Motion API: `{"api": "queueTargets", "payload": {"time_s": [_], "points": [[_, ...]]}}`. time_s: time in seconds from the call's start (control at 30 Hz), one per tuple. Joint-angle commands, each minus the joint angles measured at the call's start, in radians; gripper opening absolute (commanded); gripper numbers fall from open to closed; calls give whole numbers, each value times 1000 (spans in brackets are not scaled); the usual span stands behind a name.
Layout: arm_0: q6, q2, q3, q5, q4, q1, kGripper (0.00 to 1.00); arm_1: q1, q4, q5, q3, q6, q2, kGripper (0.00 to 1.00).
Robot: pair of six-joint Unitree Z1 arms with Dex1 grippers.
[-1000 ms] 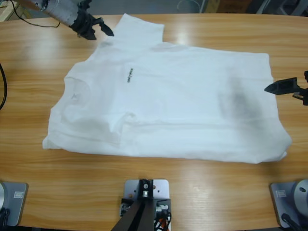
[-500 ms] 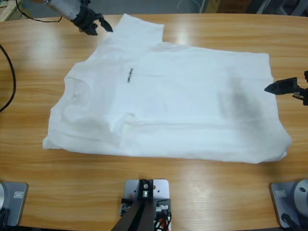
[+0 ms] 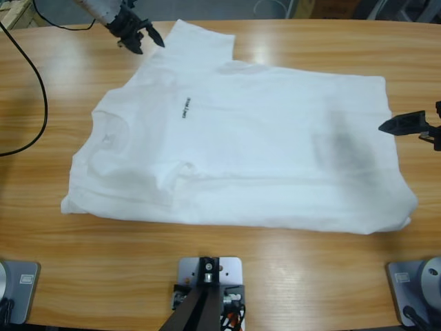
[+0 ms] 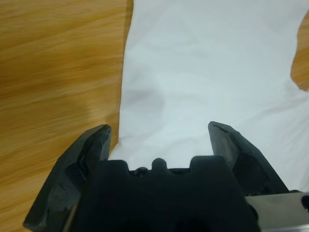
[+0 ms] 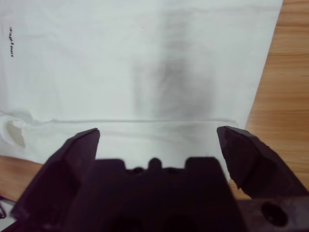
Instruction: Fold clothes
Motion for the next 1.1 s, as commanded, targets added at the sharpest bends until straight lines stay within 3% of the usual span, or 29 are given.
{"api": "queueTargets", "payload": {"time_s": [0.03,0.13,1.1], "points": [[-16,111,-89,-11,86,-13,863,12,-9,7,34,-15,-21,1000],[-15,113,-95,-10,90,-17,911,12,-9,7,34,-15,-22,1000],[-21,150,-181,-7,152,-29,913,12,-11,7,36,-15,-27,1000]]}}
